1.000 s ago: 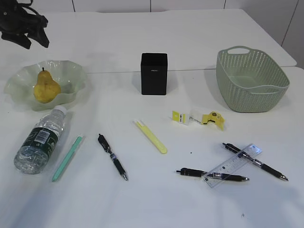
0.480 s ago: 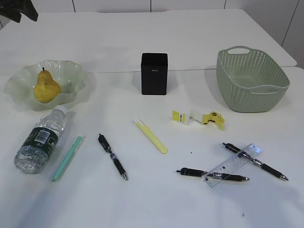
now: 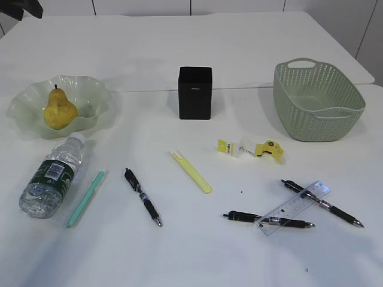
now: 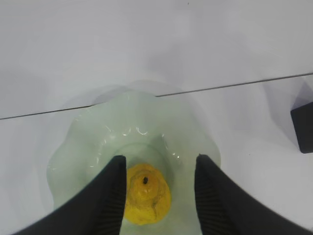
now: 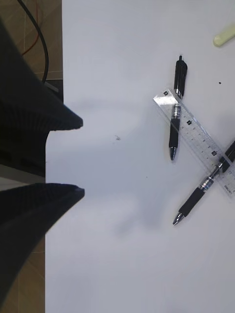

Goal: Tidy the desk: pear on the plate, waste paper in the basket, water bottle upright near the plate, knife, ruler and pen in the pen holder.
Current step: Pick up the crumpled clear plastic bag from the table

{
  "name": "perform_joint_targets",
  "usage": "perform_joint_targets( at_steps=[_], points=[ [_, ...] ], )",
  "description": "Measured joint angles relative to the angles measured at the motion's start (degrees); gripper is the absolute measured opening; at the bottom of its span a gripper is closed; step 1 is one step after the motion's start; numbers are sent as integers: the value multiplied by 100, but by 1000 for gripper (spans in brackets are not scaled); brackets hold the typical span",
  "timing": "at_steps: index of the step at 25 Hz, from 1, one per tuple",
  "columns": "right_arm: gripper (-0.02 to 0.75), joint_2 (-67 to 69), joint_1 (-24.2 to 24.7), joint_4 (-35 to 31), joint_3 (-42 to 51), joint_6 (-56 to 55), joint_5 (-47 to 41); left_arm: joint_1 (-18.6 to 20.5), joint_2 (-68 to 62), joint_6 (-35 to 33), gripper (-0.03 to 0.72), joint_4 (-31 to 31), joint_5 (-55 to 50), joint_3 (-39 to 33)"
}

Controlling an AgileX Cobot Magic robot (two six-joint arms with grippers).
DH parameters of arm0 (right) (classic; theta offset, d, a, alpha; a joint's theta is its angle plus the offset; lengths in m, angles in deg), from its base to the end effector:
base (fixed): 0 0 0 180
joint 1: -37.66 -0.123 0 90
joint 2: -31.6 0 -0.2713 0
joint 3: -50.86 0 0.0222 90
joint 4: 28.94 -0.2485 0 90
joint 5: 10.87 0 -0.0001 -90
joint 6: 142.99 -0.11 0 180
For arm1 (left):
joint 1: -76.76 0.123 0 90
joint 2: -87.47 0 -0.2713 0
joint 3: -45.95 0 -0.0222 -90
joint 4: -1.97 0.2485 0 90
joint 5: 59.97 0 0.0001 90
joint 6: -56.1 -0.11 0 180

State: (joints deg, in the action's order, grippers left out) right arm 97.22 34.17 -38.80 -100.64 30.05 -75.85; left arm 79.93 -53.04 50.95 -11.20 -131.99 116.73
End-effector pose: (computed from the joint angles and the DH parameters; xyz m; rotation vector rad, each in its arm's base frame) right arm 0.1754 0.0278 0.2731 0.1455 2.7771 0.2817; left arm 0.5024 0.0039 0.3186 0.0483 2.4509 -0.2370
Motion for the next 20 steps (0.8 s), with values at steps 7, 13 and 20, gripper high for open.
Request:
perform_joint_targets(
  at_steps=[7, 13, 20],
  points=[
    [302, 0, 0, -12, 0, 0, 0, 0, 0, 14, 320, 33, 0, 0],
    [303, 0, 0, -12, 0, 0, 0, 0, 0, 14, 320, 207, 724, 0],
    [303, 0, 0, -12, 0, 0, 0, 0, 0, 14, 305, 246, 2112, -313]
  ],
)
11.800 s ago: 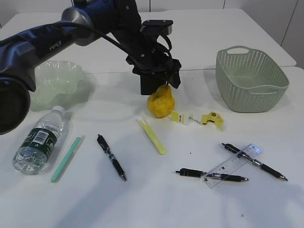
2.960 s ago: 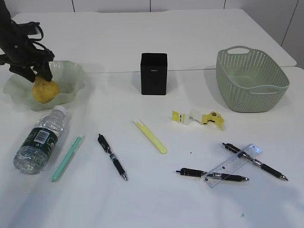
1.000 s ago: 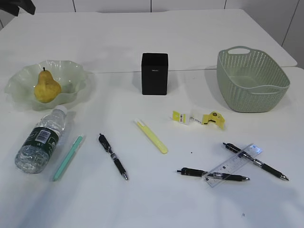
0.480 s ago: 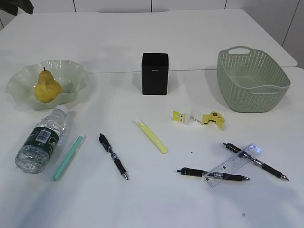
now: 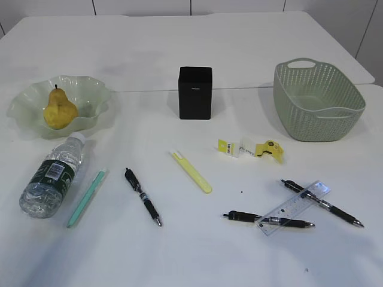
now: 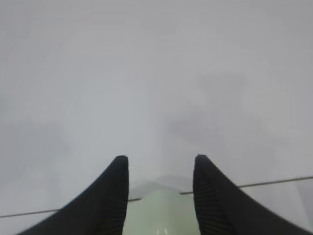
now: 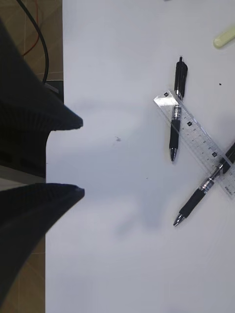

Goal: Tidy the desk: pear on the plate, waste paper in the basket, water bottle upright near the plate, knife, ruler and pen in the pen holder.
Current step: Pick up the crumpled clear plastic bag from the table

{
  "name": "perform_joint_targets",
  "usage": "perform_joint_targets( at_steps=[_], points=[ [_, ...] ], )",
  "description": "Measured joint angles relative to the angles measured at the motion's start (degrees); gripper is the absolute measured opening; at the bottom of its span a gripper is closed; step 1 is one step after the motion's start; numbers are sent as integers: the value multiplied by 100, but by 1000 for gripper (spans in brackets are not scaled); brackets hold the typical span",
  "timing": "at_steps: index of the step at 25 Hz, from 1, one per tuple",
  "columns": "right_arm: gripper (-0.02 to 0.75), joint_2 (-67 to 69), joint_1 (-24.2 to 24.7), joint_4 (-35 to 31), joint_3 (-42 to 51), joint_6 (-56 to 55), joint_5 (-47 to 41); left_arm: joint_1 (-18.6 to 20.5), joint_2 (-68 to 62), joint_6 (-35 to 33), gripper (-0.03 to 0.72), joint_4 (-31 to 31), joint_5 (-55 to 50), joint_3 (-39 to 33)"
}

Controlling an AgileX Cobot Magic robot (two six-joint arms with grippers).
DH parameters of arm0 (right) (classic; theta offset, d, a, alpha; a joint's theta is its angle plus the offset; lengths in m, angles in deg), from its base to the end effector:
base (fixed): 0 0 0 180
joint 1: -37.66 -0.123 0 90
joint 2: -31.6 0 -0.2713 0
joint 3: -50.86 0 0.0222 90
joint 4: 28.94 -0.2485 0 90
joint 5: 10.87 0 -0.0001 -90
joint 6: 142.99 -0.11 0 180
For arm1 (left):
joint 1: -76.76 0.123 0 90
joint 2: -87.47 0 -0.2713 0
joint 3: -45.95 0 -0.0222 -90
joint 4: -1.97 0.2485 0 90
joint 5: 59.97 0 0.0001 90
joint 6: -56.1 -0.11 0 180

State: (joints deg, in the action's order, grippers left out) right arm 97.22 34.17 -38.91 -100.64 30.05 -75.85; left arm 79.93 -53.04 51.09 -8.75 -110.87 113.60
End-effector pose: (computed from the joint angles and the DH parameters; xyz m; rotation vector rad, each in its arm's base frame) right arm 0.1753 0.0280 0.2731 0.1462 2.7770 0.2844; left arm 0.5313 0.0135 0.3302 -0.0090 2.1479 -0.1418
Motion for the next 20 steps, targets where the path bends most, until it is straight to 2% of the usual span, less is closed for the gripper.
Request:
perform_joint_targets(
  at_steps=[5, 10, 16, 20],
  points=[
    [303, 0, 0, -4, 0, 0, 0, -111, 0, -214, 299, 40, 1249, -618],
    [303, 0, 0, -13, 0, 0, 0, -491, 0, -335, 296, 40, 2652, -1142],
    [303, 0, 0, -27, 0, 0, 0, -649, 22, -357, 288, 120, 3190, -1614],
    [303, 0, 0, -26, 0, 0, 0, -626, 331, -357, 282, 162, 3829, -2625]
  ],
)
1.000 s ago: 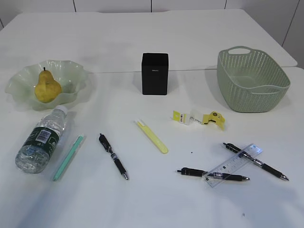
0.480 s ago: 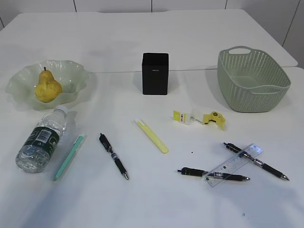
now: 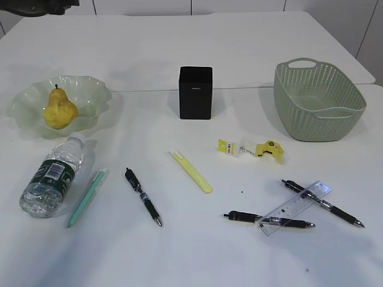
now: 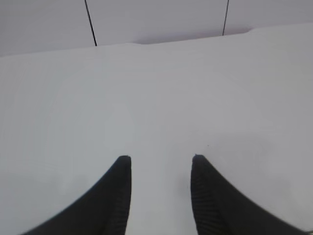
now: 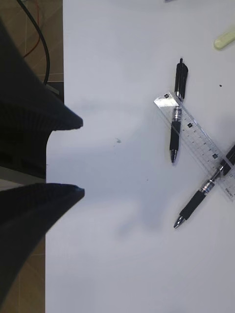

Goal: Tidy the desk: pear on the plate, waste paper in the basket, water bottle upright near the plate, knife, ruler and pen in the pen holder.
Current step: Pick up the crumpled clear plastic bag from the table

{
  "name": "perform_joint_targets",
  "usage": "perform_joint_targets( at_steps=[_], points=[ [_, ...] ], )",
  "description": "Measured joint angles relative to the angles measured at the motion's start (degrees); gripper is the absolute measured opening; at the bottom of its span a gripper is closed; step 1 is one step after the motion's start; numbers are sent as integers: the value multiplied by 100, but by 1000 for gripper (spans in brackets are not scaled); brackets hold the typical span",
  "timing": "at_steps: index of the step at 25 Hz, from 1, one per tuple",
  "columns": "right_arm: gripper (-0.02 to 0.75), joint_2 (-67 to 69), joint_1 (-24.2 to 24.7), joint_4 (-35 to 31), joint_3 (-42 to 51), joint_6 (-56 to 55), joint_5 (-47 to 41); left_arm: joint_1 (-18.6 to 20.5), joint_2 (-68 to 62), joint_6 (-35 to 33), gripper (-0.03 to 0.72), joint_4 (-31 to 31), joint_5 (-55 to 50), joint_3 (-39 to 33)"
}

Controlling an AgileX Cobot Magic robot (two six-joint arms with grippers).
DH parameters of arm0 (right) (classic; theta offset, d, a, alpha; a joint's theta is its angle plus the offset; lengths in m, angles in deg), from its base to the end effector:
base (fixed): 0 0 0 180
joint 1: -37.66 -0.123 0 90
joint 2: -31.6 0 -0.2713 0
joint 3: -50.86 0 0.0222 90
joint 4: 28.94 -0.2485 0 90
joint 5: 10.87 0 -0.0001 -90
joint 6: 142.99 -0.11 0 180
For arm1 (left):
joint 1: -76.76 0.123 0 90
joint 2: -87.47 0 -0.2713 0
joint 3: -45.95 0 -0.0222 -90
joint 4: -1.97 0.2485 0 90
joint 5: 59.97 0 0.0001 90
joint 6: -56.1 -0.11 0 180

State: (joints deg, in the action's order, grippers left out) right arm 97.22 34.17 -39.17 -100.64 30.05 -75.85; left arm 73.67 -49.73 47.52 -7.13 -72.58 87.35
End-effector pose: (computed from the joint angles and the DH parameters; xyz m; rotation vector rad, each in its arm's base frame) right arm 0.1753 0.0284 0.2732 0.1478 2.7767 0.2906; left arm 0.5519 -0.0336 0.2698 0.0695 1.8886 -0.0731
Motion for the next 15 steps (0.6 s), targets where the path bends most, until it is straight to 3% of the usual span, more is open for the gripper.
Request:
perform_joint_targets(
  at_steps=[8, 15],
  points=[
    [303, 0, 0, -26, 0, 0, -10, 0, 1670, 0, 267, -584, 3353, -3525],
    [303, 0, 0, -91, 0, 0, -10, 34, 2568, -13, 266, -759, 3824, -5493]
  ],
)
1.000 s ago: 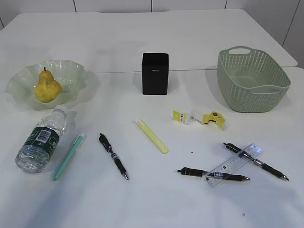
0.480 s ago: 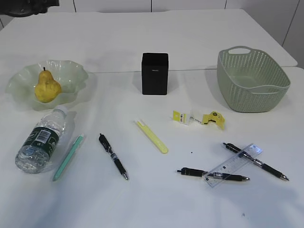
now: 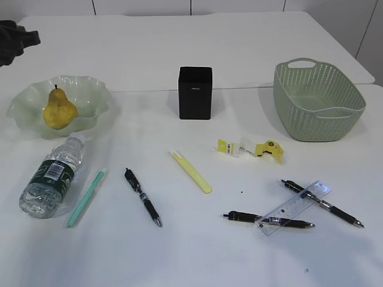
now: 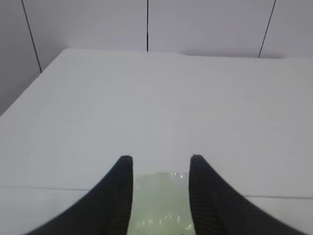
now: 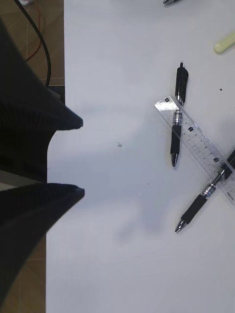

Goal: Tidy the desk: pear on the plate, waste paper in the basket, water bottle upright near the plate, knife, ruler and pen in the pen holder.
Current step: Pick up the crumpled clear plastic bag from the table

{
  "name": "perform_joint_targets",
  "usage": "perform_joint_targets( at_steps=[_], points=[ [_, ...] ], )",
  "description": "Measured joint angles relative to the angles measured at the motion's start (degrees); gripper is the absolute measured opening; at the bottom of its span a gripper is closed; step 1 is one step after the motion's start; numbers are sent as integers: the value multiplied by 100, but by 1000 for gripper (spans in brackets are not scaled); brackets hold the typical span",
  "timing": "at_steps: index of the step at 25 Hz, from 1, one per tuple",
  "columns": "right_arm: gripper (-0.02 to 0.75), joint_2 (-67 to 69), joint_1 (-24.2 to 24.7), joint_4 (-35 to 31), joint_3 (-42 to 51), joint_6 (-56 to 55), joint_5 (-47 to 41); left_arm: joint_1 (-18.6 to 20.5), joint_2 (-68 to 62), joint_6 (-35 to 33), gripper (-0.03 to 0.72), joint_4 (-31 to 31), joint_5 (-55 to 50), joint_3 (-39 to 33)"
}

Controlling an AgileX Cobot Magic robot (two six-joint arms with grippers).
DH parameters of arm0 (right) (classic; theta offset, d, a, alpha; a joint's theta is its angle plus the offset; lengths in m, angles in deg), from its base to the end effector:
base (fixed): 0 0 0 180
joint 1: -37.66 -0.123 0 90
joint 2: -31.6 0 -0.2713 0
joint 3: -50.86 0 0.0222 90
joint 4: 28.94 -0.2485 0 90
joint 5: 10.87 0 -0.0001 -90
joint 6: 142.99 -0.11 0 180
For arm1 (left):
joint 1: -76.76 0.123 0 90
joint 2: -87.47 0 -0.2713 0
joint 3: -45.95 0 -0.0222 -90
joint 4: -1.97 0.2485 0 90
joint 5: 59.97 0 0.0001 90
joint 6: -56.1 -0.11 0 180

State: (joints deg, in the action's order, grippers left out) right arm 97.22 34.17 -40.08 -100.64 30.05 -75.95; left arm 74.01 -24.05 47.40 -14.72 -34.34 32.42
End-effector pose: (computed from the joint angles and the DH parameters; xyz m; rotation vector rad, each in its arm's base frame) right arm 0.1751 0.0300 0.2734 0.1533 2.7775 0.3123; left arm 0.4232 -0.0067 0.2311 -0.1469 1.7442 -0.0079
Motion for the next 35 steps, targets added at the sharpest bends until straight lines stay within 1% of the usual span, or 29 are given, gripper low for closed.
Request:
perform_joint_targets(
  at_steps=[8, 13, 18, 21, 30, 35],
  points=[
    [303, 0, 0, -4, 0, 0, 10, 0, 1258, -118, 267, 225, 69, -1034],
    [303, 0, 0, -4, 0, 0, 108, 0, 1985, -122, 262, 244, 70, -1749],
    [303, 0, 0, -13, 0, 0, 184, 0, 2615, -135, 258, 244, 30, -2285],
    [303, 0, 0, -13, 0, 0, 235, 0, 2872, -135, 257, 244, -359, -2388],
    [303, 41, 0, -103, -13, 10, 301, 0, 3307, -135, 241, 244, -2138, -2410],
    [303, 574, 0, -221, -335, 364, 301, 0, 3307, -135, 240, 258, -2666, -2410]
  ],
)
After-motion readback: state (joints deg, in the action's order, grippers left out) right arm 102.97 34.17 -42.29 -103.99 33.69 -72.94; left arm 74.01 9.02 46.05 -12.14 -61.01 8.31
